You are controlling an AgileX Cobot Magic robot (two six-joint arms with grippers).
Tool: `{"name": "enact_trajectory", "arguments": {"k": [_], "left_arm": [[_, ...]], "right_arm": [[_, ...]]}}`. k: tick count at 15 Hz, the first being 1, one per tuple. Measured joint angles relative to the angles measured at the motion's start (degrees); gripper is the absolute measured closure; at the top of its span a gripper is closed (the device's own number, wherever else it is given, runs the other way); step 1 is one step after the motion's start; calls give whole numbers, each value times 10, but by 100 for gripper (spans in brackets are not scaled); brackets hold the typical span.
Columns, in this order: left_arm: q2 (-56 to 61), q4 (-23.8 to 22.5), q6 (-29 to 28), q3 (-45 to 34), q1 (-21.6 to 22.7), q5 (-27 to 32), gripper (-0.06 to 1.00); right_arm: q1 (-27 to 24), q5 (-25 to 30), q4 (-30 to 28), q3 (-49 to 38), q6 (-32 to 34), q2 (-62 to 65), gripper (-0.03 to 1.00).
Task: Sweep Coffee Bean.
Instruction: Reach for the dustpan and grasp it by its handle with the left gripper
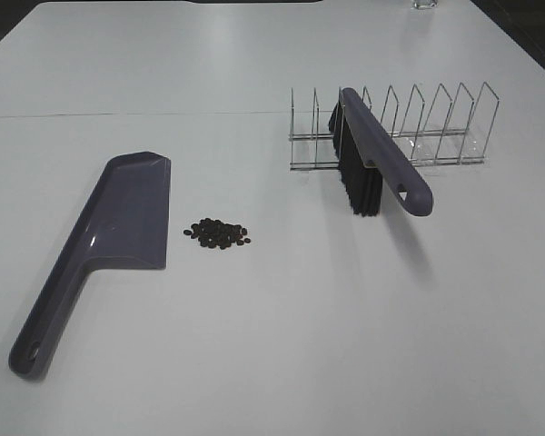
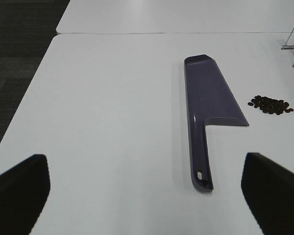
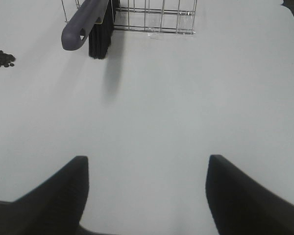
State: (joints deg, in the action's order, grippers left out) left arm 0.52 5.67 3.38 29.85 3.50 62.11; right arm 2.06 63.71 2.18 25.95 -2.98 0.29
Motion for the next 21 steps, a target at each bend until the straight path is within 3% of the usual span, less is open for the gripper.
{"name": "enact_trajectory", "arguments": {"k": [21], "left_arm": [[0, 0, 0, 0, 0, 0, -5]], "right_arm": [[0, 0, 0, 0, 0, 0, 38]]}}
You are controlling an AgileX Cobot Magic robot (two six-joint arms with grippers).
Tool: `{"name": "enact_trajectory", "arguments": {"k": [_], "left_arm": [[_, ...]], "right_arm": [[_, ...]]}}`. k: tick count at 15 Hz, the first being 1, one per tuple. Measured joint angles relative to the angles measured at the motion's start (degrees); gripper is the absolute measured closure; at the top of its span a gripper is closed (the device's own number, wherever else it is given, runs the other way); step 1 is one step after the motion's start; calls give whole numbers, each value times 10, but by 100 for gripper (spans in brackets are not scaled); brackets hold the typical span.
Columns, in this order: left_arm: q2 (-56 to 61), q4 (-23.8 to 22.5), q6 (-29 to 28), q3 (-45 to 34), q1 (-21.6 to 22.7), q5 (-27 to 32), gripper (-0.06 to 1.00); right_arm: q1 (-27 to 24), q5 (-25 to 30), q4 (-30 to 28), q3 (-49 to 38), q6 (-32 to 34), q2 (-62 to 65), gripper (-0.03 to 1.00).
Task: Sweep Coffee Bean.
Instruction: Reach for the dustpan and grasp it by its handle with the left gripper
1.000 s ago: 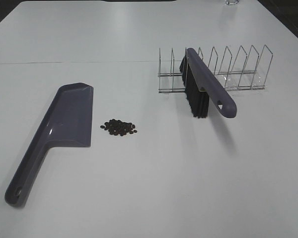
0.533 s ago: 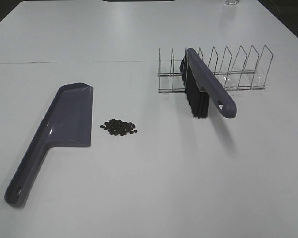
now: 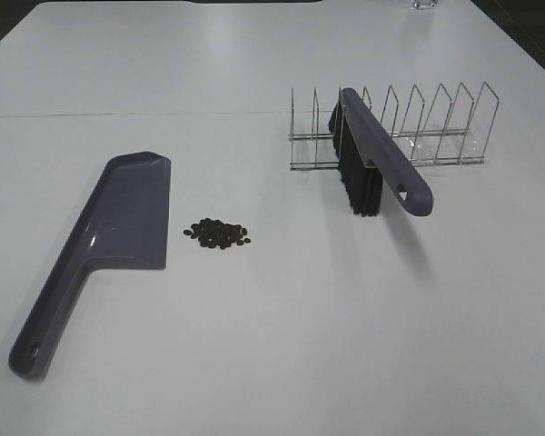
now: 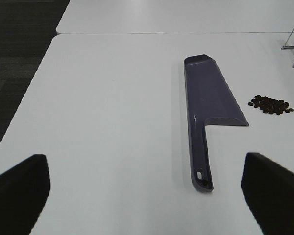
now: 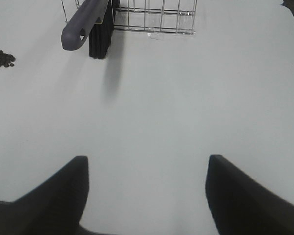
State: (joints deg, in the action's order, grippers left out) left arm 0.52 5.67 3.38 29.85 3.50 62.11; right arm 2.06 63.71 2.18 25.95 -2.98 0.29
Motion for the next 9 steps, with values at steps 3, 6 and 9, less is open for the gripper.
{"name": "enact_trajectory", "arguments": {"k": [3, 6, 9], "left_arm": [[0, -3, 0, 0, 0, 0, -5], [-7, -11, 0, 0, 0, 0, -5], [-85, -14, -7, 17, 0, 22, -4]], "right_arm": [[0, 0, 0, 0, 0, 0, 38], [0, 0, 0, 0, 0, 0, 38], [0, 0, 0, 0, 0, 0, 38]]}}
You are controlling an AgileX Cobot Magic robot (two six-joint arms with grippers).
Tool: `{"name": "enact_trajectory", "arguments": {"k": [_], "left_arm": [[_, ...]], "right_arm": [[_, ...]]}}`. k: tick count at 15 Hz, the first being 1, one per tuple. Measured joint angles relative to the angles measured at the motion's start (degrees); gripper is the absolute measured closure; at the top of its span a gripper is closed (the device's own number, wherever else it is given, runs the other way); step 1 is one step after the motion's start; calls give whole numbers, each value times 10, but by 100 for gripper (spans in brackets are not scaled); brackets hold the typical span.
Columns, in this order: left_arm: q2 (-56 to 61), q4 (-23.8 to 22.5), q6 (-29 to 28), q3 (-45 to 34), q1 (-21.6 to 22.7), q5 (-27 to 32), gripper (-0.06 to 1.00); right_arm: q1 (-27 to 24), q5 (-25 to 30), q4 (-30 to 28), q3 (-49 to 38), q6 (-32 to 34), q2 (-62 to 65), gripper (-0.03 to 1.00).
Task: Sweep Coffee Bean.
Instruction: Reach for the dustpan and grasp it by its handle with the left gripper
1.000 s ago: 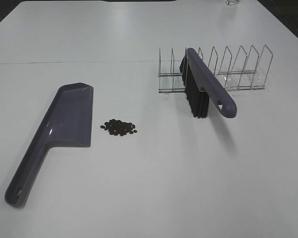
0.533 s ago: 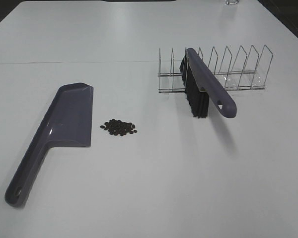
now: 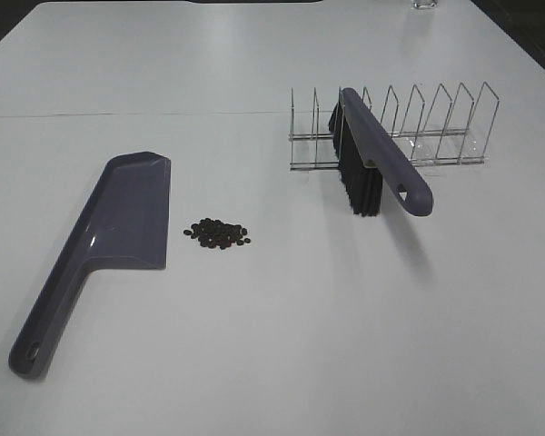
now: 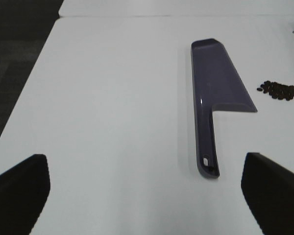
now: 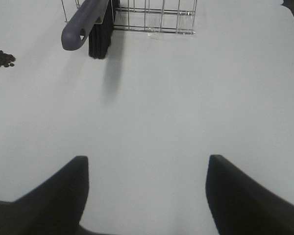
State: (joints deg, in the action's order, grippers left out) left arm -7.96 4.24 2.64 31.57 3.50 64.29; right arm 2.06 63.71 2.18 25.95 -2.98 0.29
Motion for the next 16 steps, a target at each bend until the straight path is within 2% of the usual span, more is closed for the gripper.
{"name": "enact_trajectory", "arguments": {"k": [2, 5, 12, 16], "left_arm": [[-114, -1, -19, 53, 0, 53, -3], [-188, -1, -22, 100, 0, 57, -3], [-241, -3, -23, 126, 0, 58, -3], [-281, -33, -26, 126, 0, 58, -3]], "right_arm": [[0, 0, 0, 0, 0, 0, 38], [0, 0, 0, 0, 0, 0, 38], [0, 0, 0, 0, 0, 0, 38], [0, 0, 0, 0, 0, 0, 38]]}}
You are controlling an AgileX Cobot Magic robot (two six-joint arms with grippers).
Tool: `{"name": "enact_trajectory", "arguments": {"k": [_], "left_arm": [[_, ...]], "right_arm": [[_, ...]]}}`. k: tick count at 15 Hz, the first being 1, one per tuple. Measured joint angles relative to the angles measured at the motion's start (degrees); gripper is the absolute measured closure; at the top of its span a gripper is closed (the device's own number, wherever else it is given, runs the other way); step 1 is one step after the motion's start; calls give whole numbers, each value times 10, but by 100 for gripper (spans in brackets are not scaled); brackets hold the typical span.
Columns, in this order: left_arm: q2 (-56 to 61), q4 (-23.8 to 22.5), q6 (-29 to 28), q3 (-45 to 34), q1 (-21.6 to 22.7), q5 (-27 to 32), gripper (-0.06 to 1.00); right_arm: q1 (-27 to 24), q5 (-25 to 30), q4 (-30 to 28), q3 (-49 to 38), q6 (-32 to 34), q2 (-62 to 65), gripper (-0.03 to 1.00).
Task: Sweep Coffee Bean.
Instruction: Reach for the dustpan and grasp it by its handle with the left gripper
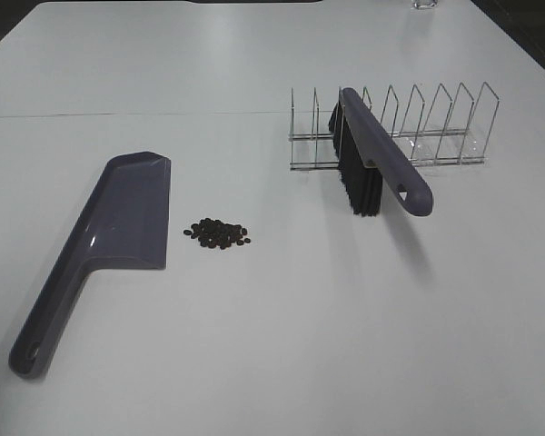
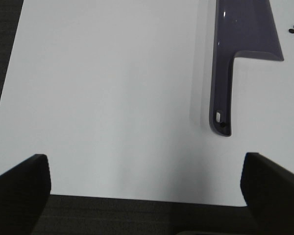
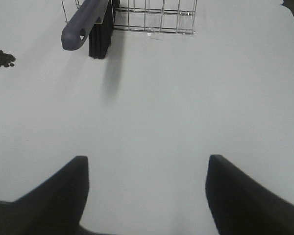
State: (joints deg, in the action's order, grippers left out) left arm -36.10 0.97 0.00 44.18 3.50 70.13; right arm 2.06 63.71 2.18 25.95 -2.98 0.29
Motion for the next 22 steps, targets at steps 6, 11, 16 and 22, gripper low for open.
{"name": "enact_trajectory", "arguments": {"k": [6, 11, 16, 22], "left_arm": [[-174, 21, 0, 53, 0, -2, -3], [-296, 31, 0, 88, 0, -3, -3], [-423, 52, 0, 94, -53, -81, -3], [-615, 56, -45, 103, -150, -208, 4]], "right_arm": [[0, 0, 0, 0, 0, 0, 38], [0, 0, 0, 0, 0, 0, 38], [0, 0, 0, 0, 0, 0, 38], [0, 0, -1, 0, 0, 0, 38]]}}
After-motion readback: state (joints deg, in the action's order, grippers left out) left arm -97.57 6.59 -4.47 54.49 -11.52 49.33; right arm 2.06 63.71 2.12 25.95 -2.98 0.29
